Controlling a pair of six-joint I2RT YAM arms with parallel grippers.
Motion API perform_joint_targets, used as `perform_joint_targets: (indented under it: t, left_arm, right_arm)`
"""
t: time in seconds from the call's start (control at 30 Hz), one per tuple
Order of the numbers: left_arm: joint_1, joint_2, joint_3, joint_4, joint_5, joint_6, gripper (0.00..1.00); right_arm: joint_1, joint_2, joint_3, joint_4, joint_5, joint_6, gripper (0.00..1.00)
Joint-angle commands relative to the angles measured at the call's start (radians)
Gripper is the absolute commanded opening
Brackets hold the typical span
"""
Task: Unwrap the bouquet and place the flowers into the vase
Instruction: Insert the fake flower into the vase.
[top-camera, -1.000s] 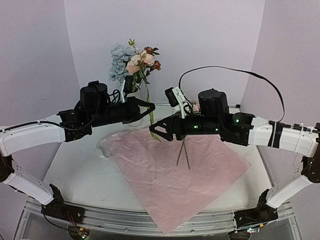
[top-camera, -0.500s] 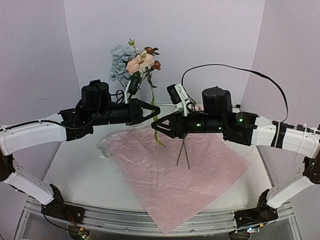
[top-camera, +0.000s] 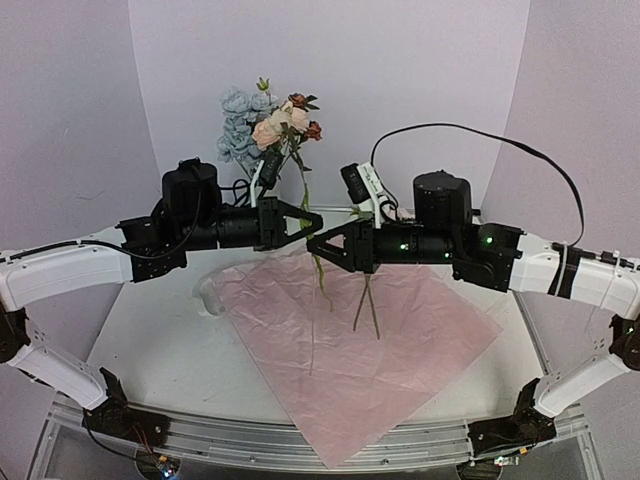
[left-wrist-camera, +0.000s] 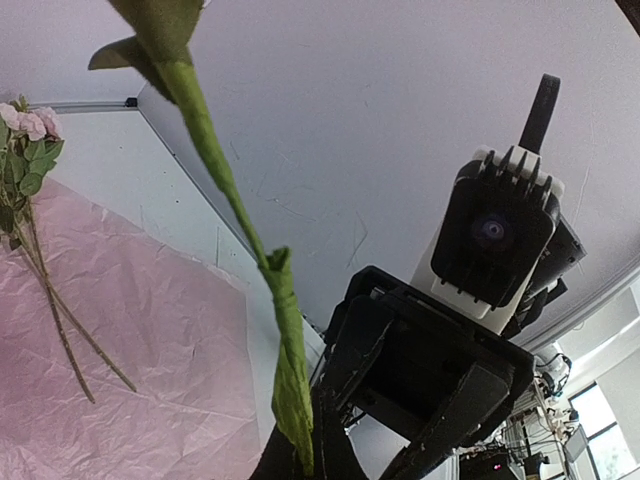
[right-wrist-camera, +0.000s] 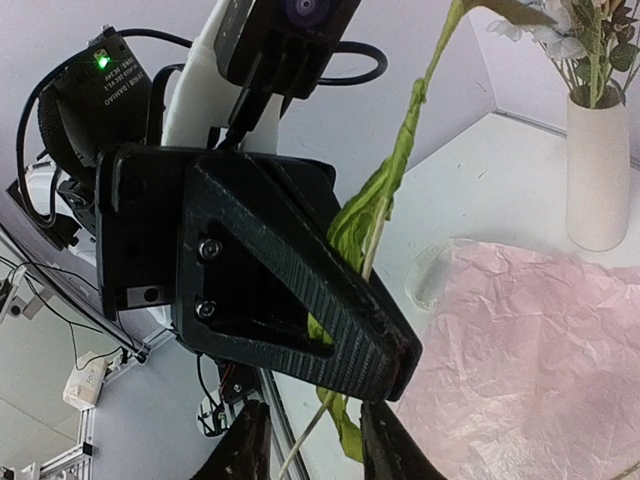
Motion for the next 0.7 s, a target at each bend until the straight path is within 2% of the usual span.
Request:
perform_joint_targets:
  t: [0.0, 0.1, 0.2, 0.47, 0.6, 0.67]
  left_arm:
    - [-0.006, -0.044, 0.029, 0.032, -0.024, 0.022, 0.00]
    - [-0.008, -0.046, 0.031, 0.033, -0.019, 0.022, 0.00]
    - [-0.010, -0.043, 0.035, 0.036, -0.009, 0.018, 0.00]
    - [-0.020, -0.042, 0.037, 0.061, 0.032, 0.019, 0.00]
    - [-0.021, -0.040, 0.033, 0.074, 0.046, 0.015, 0.00]
    - [-0.022, -0.038, 0.033, 0.078, 0.051, 0.012, 0.00]
  right_arm:
    - [0.003, -0.033, -0.014, 0.054, -0.018, 0.001, 0.38]
    - [0.003, -0.035, -0.026, 0.054, -0.018, -0.001, 0.44]
    - [0.003, -0.034, -0.031, 0.054, -0.023, -0.006, 0.45]
    - [0.003, -0.029, -0.020, 0.056, -0.037, -0.006, 0.32]
    - [0.003, -0.026, -0.018, 0.061, -0.051, -0.005, 0.30]
    - [0.003, -0.025, -0.018, 0.063, -0.056, -0.004, 0.26]
